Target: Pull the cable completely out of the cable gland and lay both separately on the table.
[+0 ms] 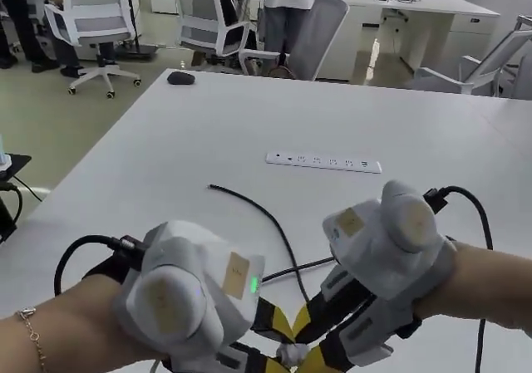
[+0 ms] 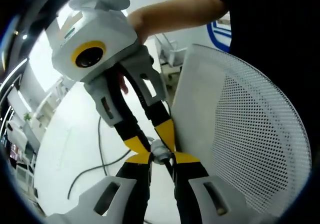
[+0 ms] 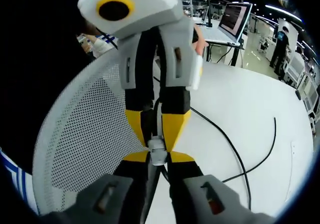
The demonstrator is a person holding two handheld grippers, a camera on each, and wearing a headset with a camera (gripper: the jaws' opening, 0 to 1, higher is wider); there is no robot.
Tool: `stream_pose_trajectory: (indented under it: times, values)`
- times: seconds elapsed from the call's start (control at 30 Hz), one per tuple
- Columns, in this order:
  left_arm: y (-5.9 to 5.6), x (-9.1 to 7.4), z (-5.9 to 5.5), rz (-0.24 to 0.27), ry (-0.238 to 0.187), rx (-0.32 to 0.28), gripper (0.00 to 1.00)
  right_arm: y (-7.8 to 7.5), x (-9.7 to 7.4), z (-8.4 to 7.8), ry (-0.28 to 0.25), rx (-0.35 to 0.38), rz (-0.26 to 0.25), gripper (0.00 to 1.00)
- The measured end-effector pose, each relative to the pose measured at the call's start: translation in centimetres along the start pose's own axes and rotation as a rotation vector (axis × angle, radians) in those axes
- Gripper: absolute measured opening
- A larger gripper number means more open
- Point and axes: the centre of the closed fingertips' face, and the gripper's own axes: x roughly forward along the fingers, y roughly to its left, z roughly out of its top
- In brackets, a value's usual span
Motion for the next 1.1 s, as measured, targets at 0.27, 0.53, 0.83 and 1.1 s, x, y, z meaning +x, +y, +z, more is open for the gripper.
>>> stream_pose_trajectory:
  times: [0.27,0.53,0.83,1.1]
  values:
    - [0.6,0.3,-0.1,-0.028,-0.084,-0.263,0.17,-0.5,0.0,-0.3,0.007,-0.004,-0.065,0.12]
    - [2.5,-0.2,-0.2,-0.008,-0.244,-0.573,0.17,-2.3,-0.5,0.1,0.022,-0.085,-0.293,0.11]
    - [4.2,-1.1,0.1,0.002,-0.433,-0.917,0.16,-3.9,-2.0,0.7,0.007,-0.141,-0.57,0.11]
    - [3.3,-0.3,-0.2,0.003,-0.367,-0.833,0.17,-3.2,-1.1,0.0,0.007,-0.088,-0.552,0.12]
